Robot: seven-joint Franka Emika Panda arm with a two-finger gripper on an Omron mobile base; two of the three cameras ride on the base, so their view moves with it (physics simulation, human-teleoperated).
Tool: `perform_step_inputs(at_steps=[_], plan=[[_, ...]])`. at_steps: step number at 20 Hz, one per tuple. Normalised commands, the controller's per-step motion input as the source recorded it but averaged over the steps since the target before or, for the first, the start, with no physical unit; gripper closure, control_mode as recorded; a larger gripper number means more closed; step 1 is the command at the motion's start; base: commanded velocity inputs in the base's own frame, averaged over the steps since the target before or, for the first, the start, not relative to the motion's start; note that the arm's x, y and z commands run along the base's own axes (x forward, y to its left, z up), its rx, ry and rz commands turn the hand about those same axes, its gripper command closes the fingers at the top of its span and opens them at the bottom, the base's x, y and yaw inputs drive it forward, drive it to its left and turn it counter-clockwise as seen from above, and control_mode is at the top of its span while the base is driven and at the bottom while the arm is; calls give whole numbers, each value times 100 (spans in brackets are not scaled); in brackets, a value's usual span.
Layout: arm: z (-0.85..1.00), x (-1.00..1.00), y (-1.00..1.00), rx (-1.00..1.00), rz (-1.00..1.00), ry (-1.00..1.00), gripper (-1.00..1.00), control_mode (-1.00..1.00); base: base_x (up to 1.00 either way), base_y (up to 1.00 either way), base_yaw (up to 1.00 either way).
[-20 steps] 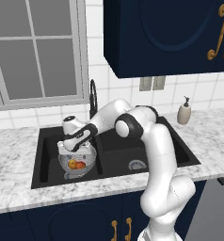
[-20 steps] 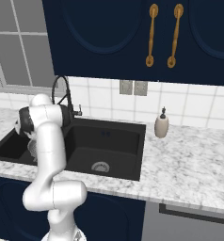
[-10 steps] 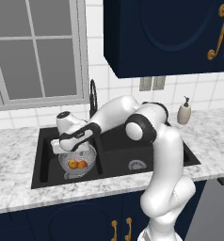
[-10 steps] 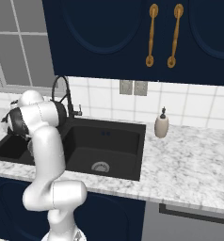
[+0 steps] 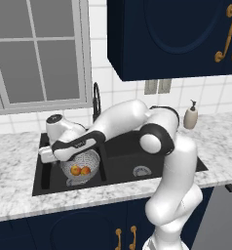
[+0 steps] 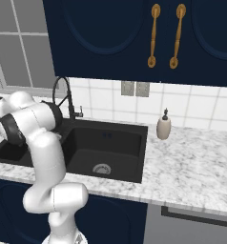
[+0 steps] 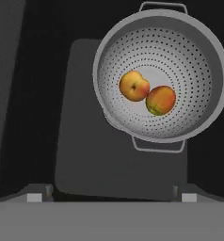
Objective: Put the colander in the sink, put the apple, peach, apple in the colander, and turn on the sink faucet and pour water over the colander.
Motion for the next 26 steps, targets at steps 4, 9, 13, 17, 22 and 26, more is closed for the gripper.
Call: perform_step_inputs(at_steps=[4, 9, 13, 17, 22, 26], plan=[[51, -36, 70, 0, 24, 0, -100, -100, 0, 0, 0], [45, -40, 79, 0, 24, 0, -100, -100, 0, 0, 0], [31, -34, 84, 0, 22, 0, -100, -100, 0, 0, 0], [16, -22, 80, 0, 21, -3, -100, -100, 0, 0, 0], [0, 0, 61, 0, 16, -9, -100, -100, 0, 0, 0], [0, 0, 14, 1, 13, -9, -100, -100, 0, 0, 0]])
